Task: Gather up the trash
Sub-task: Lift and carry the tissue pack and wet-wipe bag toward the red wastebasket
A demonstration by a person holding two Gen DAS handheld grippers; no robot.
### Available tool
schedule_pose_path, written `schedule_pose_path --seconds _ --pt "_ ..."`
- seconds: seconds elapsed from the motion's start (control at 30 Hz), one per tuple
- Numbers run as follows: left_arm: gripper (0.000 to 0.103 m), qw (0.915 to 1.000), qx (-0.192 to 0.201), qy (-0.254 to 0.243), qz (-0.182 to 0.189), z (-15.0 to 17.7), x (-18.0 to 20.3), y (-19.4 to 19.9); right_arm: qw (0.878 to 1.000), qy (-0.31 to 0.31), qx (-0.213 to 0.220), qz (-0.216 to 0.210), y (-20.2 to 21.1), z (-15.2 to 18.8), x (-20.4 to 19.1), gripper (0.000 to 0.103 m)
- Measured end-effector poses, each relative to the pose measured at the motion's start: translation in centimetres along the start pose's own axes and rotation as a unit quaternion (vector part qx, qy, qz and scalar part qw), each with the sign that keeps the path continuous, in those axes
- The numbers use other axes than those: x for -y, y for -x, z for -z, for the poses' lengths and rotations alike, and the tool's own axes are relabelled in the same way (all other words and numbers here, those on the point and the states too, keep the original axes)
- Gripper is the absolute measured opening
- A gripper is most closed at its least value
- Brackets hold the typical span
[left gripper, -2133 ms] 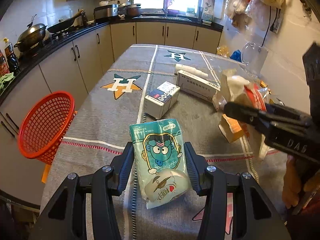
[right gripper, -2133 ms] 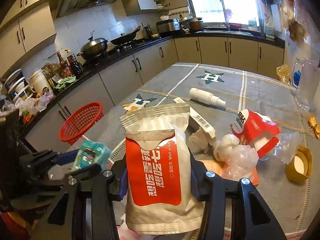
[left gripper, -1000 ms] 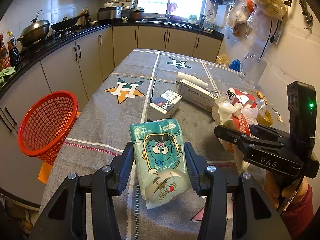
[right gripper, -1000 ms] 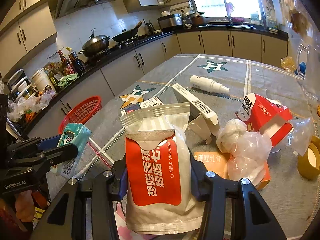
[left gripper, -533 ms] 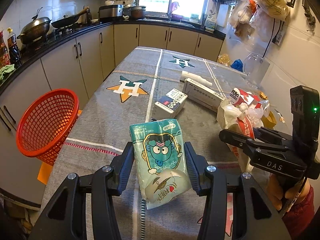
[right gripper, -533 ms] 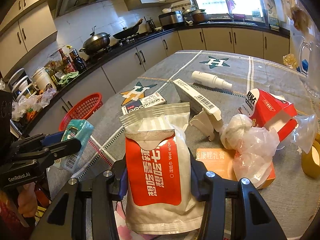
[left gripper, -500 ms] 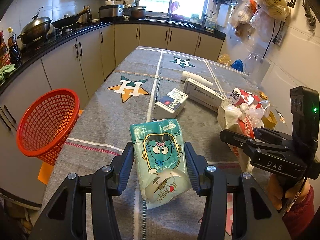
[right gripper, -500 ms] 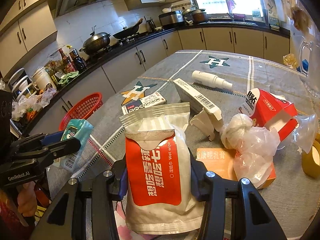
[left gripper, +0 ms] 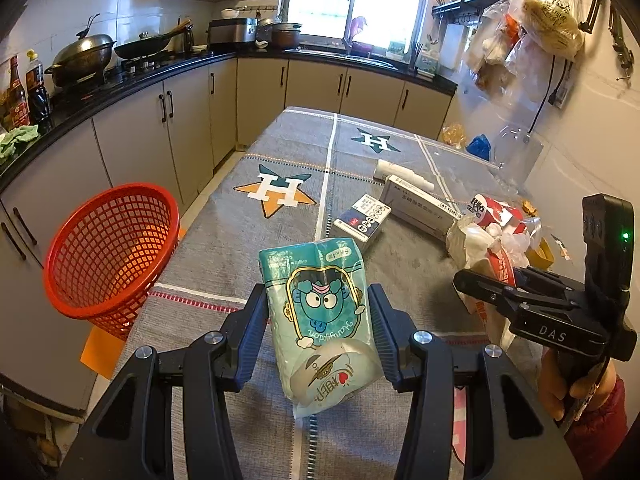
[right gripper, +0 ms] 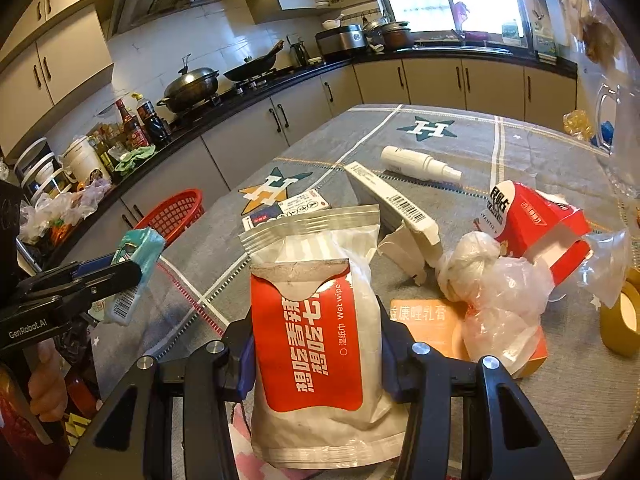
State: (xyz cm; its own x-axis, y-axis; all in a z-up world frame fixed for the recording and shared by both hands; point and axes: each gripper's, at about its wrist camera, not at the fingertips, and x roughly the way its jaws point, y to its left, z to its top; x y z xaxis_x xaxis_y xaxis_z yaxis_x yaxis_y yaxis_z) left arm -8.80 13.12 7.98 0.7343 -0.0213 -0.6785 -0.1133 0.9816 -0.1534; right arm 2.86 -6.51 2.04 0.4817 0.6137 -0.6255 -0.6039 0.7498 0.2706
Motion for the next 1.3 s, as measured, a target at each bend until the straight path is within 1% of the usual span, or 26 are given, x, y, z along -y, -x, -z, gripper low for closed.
schedule_pose_path --seconds 0.1,0.17,0.23,0.33,0.4,0.5,0.57,0.63,0.7,0.73,0.83,0.93,1.0,1.1,1.3 --pt "0.048 0.9999 0.007 0.002 0.008 0.0 -0.4 0.3 1.0 -0.003 0.006 0.007 0.5 0.1 -0.2 0.052" --pt "0.048 0.9998 0.013 0.004 0.012 0.0 -0.7 0.5 1.0 -0.019 0.009 0.0 1.1 0.2 -0.1 0.052" --pt "0.048 0.9997 0.015 0.005 0.018 -0.1 -0.9 0.7 0.999 -0.03 0.012 0.002 1.6 0.2 -0.2 0.052" --pt "0.048 0.9995 0.021 0.003 0.024 -0.2 -1.2 0.8 0.999 -0.048 0.014 -0.007 2.4 0.1 -0.7 0.052" --pt "0.048 0.9992 0.023 0.005 0.031 -0.4 -1.6 0.7 0.998 -0.053 0.015 -0.006 3.1 -0.1 -1.2 0.052" --pt "0.048 0.9989 0.025 0.009 0.038 -0.6 -2.2 0.5 0.999 -0.045 0.021 0.007 4.0 -0.9 -2.5 0.052" --pt "0.048 0.9986 0.025 0.015 0.043 -0.6 -3.0 0.4 0.999 -0.042 0.024 0.006 4.4 -1.5 -3.5 0.052" --pt "0.048 0.9985 0.029 0.02 0.042 -0.8 -3.8 0.6 0.999 -0.034 0.025 0.007 4.7 -2.2 -4.5 0.052" --pt "0.048 0.9982 0.035 0.026 0.04 -1.1 -5.1 0.9 0.999 -0.023 0.023 0.017 4.5 -2.9 -5.7 0.052" --pt "0.048 0.9981 0.039 0.032 0.037 -1.2 -5.8 1.2 0.999 -0.02 0.02 0.018 4.3 -3.3 -6.4 0.052" --pt "0.048 0.9972 0.05 0.053 0.019 -1.7 -8.6 1.9 1.0 -0.014 0.006 -0.002 3.0 -4.2 -8.1 0.052" --pt "0.048 0.9958 0.055 0.073 -0.006 -2.1 -11.9 2.3 1.0 0.0 -0.007 -0.018 1.5 -5.3 -10.3 0.052" --pt "0.048 0.9945 0.055 0.087 -0.023 -2.4 -14.1 2.4 0.999 0.011 -0.017 -0.035 0.4 -6.2 -12.1 0.052" --pt "0.048 0.9921 0.053 0.104 -0.044 -2.5 -16.9 2.3 0.998 0.028 -0.027 -0.046 -1.3 -7.2 -14.1 0.052" --pt "0.048 0.9888 0.044 0.128 -0.063 -2.8 -20.7 1.2 0.995 0.029 -0.056 -0.08 -5.9 -9.6 -17.3 0.053"
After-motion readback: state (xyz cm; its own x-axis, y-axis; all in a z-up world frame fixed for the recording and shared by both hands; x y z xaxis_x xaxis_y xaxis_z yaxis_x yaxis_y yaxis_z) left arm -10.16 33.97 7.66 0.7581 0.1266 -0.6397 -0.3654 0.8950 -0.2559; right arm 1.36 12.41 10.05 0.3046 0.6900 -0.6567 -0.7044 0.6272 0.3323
